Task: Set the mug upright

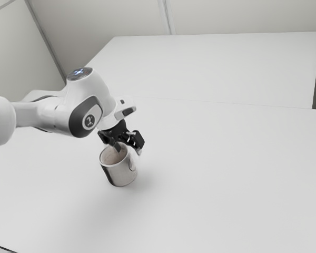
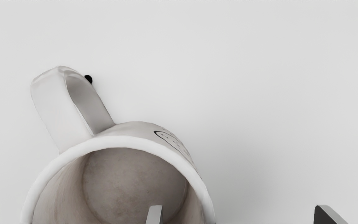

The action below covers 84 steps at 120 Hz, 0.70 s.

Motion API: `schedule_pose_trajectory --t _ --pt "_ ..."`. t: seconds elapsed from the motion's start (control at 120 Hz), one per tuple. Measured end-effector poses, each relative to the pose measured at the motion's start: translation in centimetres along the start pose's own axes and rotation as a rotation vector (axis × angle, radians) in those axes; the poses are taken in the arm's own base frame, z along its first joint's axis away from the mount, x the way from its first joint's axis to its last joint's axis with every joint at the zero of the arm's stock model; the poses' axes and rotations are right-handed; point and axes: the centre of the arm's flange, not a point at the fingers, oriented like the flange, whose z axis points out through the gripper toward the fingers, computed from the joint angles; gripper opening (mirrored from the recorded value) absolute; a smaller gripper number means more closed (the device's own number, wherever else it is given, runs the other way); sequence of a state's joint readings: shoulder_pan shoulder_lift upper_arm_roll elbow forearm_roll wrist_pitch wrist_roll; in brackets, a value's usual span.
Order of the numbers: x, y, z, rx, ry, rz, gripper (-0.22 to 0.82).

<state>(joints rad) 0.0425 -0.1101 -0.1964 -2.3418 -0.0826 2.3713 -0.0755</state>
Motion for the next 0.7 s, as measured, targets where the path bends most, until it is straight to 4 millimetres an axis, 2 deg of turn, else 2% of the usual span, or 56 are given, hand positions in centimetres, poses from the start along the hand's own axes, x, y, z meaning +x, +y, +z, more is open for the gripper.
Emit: schedule_pose_trajectory --t 0.2,0.375,0.533,0.7 --pt "2.0 0.6 -3.7 -0.017 -0.039 -0.005 0.56" --pt "4.4 1.0 -9.1 -0.028 -0.057 -0.004 0.57" --pt "5.8 1.0 -12.7 -0.031 -0.086 -0.002 0.58" --pt "7.1 1.0 -17.6 -0.028 -0.081 0.006 0.58"
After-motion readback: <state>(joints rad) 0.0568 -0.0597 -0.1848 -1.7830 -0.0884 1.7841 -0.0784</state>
